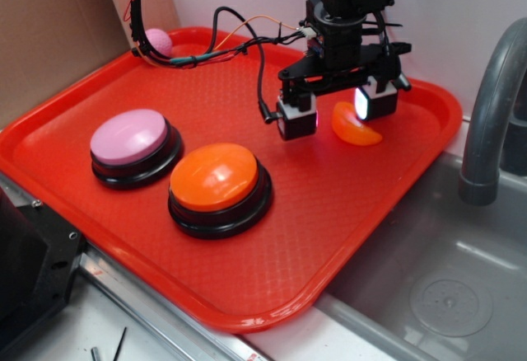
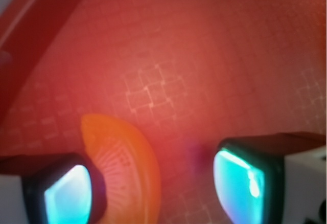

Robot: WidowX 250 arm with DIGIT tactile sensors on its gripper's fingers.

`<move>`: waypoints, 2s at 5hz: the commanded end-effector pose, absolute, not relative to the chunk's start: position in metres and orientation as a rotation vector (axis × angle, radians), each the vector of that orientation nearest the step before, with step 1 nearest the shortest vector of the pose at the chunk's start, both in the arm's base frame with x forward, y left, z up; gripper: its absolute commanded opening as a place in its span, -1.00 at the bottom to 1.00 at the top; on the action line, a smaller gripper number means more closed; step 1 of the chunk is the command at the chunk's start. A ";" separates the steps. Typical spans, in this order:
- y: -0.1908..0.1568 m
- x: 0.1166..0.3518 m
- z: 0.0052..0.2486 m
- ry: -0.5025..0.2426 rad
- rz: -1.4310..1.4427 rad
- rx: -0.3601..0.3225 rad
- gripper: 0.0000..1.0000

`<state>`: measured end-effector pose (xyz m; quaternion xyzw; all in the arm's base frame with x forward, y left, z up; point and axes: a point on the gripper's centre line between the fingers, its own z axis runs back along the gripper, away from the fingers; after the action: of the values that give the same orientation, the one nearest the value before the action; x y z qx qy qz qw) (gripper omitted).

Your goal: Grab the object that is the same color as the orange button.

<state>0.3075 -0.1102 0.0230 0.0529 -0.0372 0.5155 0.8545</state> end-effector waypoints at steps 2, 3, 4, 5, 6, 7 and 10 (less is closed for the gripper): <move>-0.106 0.319 0.025 -0.127 1.085 0.055 -1.00; -0.106 0.319 0.026 -0.131 1.089 0.050 -1.00; -0.104 0.319 0.027 -0.128 1.088 0.052 -1.00; -0.099 0.323 0.046 -0.091 1.036 0.034 -1.00; -0.091 0.329 0.080 -0.085 0.989 -0.043 -1.00; -0.084 0.334 0.109 -0.061 0.975 -0.094 -1.00; -0.070 0.317 0.214 -0.143 0.601 -0.190 -1.00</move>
<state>0.3077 -0.0860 0.1849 -0.0693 -0.0247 0.2955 0.9525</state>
